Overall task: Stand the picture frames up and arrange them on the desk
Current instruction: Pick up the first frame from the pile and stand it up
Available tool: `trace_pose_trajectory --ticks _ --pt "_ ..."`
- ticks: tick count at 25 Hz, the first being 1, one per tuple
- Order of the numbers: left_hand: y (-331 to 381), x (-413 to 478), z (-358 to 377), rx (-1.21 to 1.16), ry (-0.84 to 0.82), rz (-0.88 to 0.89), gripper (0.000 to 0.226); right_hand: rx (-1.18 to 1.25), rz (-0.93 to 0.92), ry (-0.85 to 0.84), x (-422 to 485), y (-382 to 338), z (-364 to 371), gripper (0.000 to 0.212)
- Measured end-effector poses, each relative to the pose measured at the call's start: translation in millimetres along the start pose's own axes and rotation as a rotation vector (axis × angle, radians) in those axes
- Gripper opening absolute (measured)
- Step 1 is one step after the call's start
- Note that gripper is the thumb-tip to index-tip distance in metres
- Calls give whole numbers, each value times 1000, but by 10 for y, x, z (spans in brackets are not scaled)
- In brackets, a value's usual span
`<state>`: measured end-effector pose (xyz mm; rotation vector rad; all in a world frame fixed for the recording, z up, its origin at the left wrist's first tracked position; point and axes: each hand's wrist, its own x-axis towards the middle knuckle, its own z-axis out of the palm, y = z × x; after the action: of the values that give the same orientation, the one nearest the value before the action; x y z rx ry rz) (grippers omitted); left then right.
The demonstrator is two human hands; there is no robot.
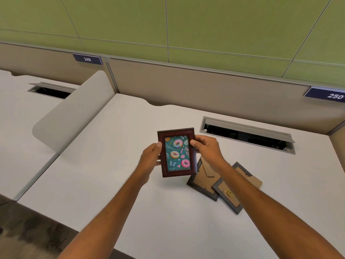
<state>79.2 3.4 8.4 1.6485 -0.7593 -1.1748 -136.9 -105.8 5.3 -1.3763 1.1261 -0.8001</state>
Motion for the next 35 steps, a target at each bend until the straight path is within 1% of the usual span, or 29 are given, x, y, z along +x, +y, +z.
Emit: trace_pose_trajectory --ticks 2,5,6,7,10,13,16,21,27,32,35 --pt "-2 65 3 -23 50 -6 40 43 19 -15 34 -51 54 20" --pt "21 179 -31 -106 102 -39 42 94 47 -65 109 -113 127 14" --pt "41 235 -66 -116 105 -46 42 94 72 -78 147 -126 161 16" --pt "45 294 -105 -118 106 -47 43 82 102 -94 182 -135 201 24" --pt "49 458 -207 -132 97 -38 41 44 259 -141 314 -158 353 62" --pt "61 607 -281 -161 97 -48 42 79 388 -163 482 -129 523 76" --pt "63 773 -350 -138 97 -36 39 132 435 -160 619 -107 680 79" --pt "-40 985 -490 -150 69 -31 36 135 471 -172 802 -75 862 83" --pt "-228 1144 -594 -129 62 -57 37 153 476 -159 927 67 1026 77" --pt "-319 1246 -645 -136 58 -18 30 142 450 -138 1010 162 1090 87" --pt "-392 1272 -665 -133 72 -24 30 126 455 -146 1031 234 1119 94"
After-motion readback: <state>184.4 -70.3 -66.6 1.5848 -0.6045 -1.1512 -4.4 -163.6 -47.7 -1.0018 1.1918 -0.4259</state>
